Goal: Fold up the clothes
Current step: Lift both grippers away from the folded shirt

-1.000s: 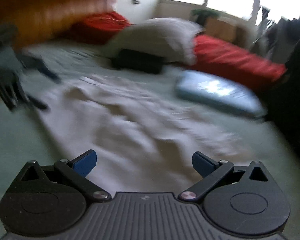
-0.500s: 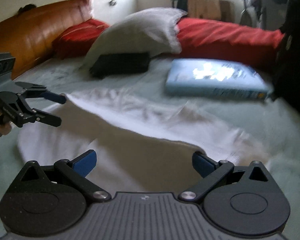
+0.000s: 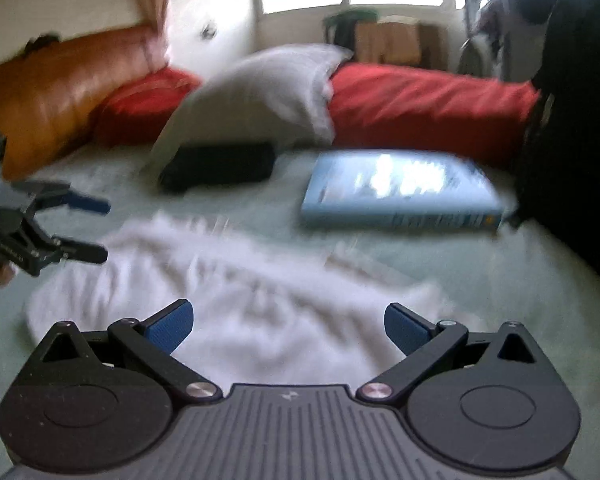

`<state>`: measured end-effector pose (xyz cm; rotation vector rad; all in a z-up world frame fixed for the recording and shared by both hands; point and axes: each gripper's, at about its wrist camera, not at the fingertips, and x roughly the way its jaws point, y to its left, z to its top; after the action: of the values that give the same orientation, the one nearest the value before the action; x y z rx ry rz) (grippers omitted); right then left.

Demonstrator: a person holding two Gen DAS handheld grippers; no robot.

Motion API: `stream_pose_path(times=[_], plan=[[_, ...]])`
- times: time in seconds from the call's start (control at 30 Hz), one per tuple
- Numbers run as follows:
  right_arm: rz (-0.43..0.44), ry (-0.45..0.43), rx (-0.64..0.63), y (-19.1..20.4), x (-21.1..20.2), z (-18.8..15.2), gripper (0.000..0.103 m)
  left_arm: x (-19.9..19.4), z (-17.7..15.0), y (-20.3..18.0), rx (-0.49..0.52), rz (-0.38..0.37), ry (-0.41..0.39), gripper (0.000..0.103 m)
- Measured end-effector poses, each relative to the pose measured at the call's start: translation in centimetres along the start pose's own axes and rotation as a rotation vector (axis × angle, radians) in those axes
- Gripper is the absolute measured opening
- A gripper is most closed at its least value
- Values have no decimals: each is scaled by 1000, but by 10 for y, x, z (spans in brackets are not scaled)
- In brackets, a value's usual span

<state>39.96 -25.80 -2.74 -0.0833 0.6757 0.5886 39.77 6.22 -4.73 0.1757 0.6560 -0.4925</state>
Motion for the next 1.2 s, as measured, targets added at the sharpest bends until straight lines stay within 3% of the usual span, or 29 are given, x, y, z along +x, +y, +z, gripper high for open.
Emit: stream_pose_path(times=[0.1,0.2,0.3,0.43,0.57,0.73,0.93,1.07,1.2], plan=[[-10,53,-13,5,-1,-30,103,2,-33,-2,-30,15,78,100],[-43,67,2,3,-13,-58,103,-12,-61,-2,-54,35,68,100],[-65,41,19,10,-37,-66,103,-29,-63,-5,-50,35,72,100],[-11,9,57,23,-50,-63,103,-38,-56,-12,-47,29,52,100],[29,60,127,25,-46,-81,103,-35,-74,-6,-152,18,117,100],[32,36,195,17,-75,-93,103,-61,-76,-14,-125,53,135,100],[133,17,182,40,-68,-72,103,-66,-59,-39,-95,-50,66,100],[96,85,154,46,-50,-80,103,-57,-70,-36,-115,6,121,100],[13,77,173,33,-82,-92,103,-81,-82,-29,-119,51,135,100]])
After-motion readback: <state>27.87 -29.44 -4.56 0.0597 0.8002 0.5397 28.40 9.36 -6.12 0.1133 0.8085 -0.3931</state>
